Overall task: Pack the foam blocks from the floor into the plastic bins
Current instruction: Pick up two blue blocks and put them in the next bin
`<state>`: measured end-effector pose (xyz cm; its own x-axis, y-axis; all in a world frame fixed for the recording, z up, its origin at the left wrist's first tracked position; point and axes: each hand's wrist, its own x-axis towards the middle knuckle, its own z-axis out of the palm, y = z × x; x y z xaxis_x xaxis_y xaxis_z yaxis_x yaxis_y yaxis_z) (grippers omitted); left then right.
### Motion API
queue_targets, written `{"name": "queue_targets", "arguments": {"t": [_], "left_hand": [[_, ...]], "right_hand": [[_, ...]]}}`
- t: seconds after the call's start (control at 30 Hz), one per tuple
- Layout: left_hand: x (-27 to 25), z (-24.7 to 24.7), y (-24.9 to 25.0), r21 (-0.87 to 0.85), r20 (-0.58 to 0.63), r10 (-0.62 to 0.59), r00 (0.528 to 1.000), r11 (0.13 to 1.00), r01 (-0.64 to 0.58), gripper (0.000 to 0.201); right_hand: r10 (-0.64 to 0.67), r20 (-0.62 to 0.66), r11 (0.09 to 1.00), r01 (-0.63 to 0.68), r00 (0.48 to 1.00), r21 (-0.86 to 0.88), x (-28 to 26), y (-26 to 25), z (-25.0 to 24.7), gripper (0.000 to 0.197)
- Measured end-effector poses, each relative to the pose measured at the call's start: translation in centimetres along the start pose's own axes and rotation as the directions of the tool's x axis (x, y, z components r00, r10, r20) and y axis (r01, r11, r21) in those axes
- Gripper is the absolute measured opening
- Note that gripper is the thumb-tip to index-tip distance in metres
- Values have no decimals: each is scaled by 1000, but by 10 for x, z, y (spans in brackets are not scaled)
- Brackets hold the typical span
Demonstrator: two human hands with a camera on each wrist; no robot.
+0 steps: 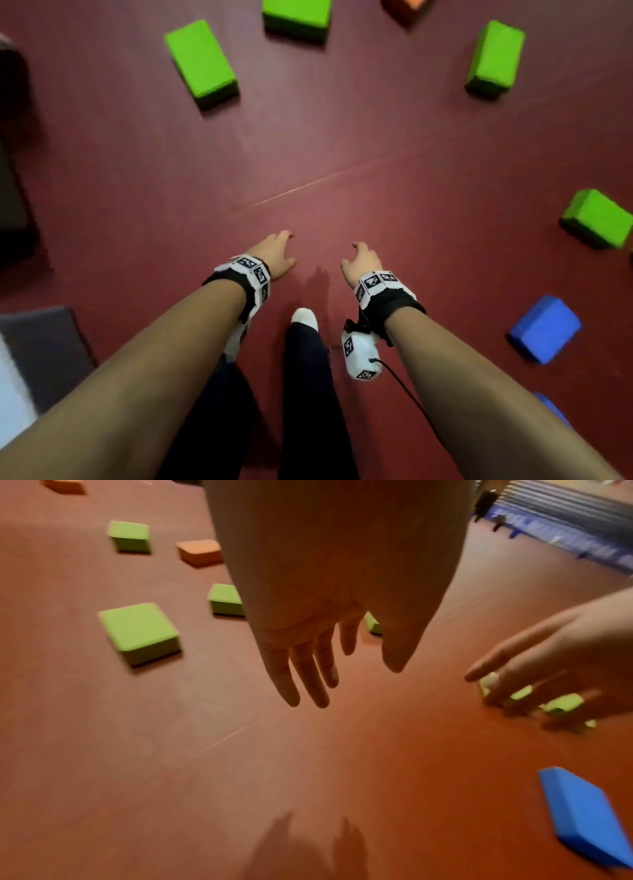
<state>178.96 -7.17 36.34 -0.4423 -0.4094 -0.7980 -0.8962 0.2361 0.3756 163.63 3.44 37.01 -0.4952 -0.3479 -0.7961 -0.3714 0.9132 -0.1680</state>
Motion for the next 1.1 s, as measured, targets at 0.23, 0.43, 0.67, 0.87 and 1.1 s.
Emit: {"name": "queue_targets", "arguments": {"t": [0.23,0.43,0.67,0.87,1.1], "left_hand": [[74,55,236,219,147,275,950,928,-302,62],[106,119,355,425,356,310,881,786,-448,63],[113,195,459,565,524,286,802,588,-579,64],[108,286,543,605,578,259,774,500,-620,64],[103,450,648,595,532,213,820,596,-540,60]], "right_hand": [[333,-74,896,-291,940,335,27,204,-88,51],[557,20,684,-473,830,555,12,322,-101,50],[705,119,381,-515,699,768,2,438,-110,51],[746,158,235,-477,647,847,1,542,-107,54],[732,224,97,-425,643,900,7,723,-95,56]]}}
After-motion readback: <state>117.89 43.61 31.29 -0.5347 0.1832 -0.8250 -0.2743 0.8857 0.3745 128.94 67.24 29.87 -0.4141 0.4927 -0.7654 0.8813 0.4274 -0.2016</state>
